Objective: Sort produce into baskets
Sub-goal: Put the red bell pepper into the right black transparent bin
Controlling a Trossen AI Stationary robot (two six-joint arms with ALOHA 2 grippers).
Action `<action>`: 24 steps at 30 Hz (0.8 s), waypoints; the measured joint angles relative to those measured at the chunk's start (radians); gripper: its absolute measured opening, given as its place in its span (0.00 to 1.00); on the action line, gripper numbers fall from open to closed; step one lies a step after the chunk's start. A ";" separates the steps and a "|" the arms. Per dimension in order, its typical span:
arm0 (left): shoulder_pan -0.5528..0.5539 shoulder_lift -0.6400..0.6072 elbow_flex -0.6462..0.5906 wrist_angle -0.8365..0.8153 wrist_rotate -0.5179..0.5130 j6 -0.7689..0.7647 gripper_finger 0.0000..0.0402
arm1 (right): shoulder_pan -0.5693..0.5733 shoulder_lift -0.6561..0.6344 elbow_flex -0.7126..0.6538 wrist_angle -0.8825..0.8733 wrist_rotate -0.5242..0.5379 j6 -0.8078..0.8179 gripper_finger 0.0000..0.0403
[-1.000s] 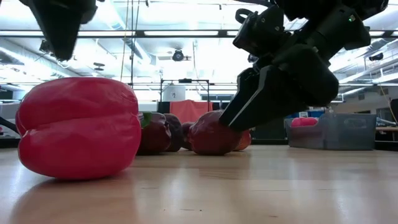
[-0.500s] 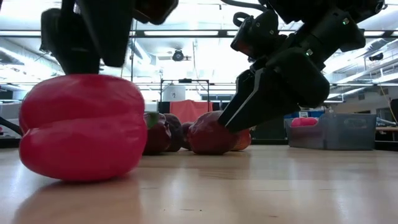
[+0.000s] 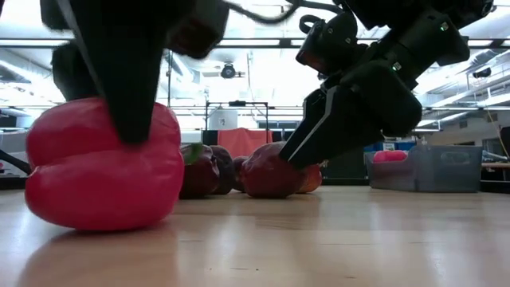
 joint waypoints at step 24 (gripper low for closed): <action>-0.001 0.070 0.041 0.154 -0.490 0.164 0.77 | 0.107 -0.473 -0.210 -0.008 0.050 0.259 0.68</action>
